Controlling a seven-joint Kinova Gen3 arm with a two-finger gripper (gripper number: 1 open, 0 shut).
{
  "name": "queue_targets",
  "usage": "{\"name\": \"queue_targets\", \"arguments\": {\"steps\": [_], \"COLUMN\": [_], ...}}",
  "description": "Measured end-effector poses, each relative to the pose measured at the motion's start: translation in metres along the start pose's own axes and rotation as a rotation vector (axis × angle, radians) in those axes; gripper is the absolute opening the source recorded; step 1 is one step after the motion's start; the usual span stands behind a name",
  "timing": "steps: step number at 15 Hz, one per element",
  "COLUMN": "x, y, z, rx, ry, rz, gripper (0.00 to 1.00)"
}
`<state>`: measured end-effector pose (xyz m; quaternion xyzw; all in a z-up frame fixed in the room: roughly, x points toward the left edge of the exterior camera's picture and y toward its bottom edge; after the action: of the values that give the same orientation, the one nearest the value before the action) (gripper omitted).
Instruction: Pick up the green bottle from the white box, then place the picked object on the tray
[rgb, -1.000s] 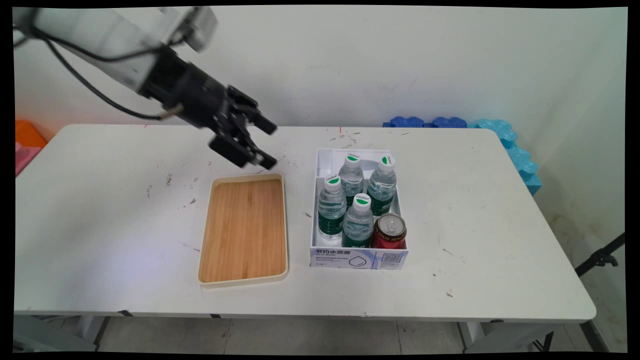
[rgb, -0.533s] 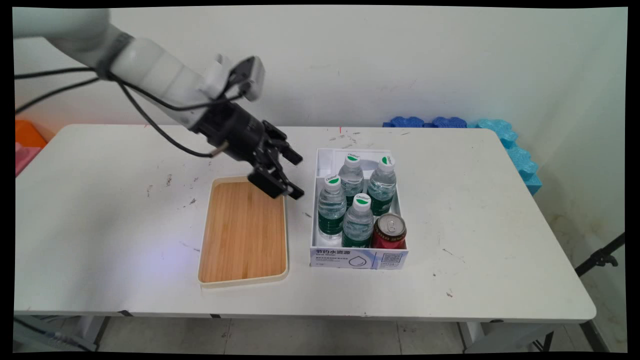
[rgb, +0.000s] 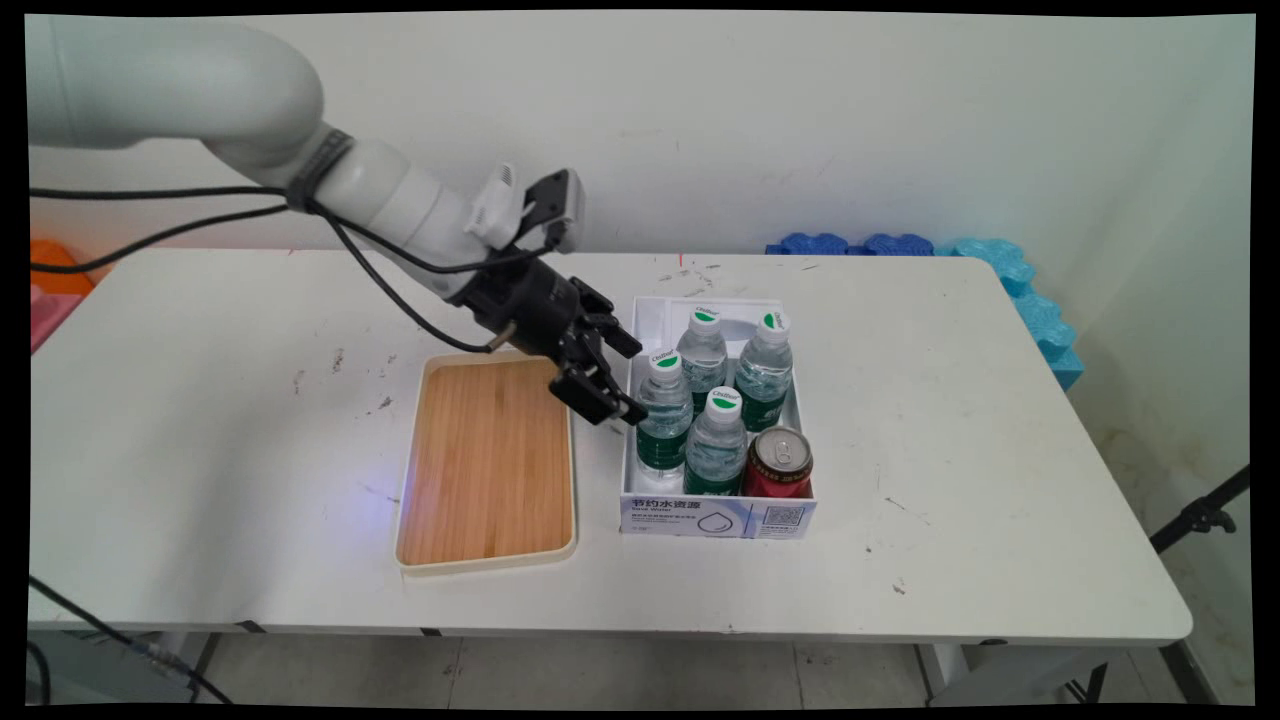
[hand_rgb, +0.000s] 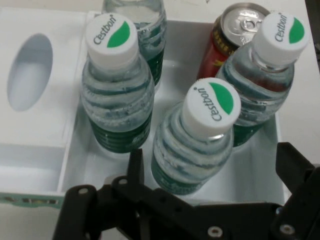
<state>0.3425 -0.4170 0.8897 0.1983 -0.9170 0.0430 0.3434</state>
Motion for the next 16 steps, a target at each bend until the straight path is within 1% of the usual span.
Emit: {"name": "queue_targets", "arguments": {"steps": [8,11,12,16], "x": [-0.002,-0.002,-0.002,-0.001], "y": [-0.005,-0.006,-0.006,-0.005], "z": [0.031,0.038,0.04,0.047], "rx": [-0.002,0.0,0.001,-0.009], "ry": [0.009,0.014,0.015,0.024], "rz": [0.0,0.0,0.0,0.009], "gripper": [1.0,1.0,0.0,0.0]}}
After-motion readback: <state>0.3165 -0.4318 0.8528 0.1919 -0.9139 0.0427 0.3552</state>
